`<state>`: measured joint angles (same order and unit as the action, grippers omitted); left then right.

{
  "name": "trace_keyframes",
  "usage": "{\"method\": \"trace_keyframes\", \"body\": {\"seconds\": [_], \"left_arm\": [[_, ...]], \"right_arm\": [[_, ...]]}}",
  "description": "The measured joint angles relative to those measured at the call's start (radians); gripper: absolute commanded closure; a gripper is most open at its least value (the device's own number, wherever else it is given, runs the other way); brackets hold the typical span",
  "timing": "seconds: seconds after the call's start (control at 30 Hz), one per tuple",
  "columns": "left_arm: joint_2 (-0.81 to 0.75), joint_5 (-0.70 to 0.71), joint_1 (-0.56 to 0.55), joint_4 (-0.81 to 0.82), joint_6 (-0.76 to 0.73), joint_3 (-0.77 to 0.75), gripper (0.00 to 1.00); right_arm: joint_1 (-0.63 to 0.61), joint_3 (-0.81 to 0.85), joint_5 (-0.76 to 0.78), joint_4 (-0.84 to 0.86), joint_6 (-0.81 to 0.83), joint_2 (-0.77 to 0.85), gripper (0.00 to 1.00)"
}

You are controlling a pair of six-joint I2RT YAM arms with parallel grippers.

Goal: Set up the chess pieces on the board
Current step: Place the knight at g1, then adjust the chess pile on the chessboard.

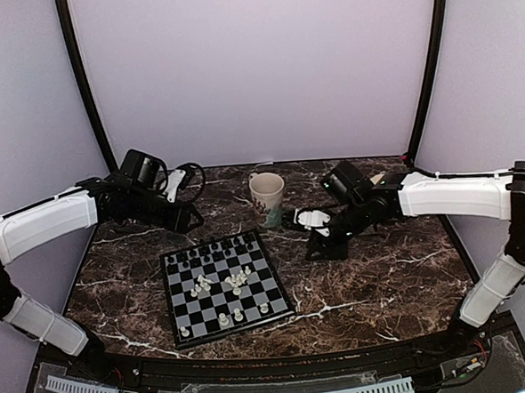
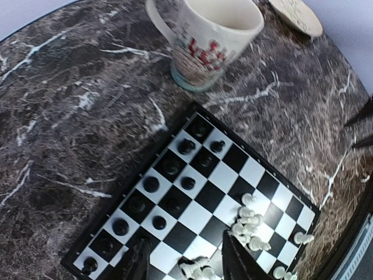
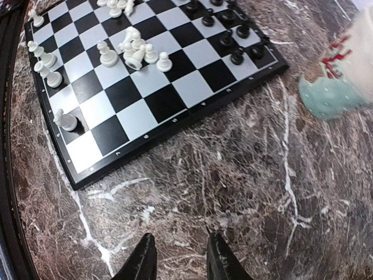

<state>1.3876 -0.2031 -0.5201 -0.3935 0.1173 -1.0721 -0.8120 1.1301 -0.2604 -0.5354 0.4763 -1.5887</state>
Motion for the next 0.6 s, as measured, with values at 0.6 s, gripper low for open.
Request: {"method": "trace_keyframes", "body": {"seconds": [0.6], "left_arm": [[0.161,0.082,-0.185,-0.251,-0.194,-0.068,0.60]], "right_arm": [[0.173,-0.146,-0.082,0.155,-0.031,0.068,0.69]]}}
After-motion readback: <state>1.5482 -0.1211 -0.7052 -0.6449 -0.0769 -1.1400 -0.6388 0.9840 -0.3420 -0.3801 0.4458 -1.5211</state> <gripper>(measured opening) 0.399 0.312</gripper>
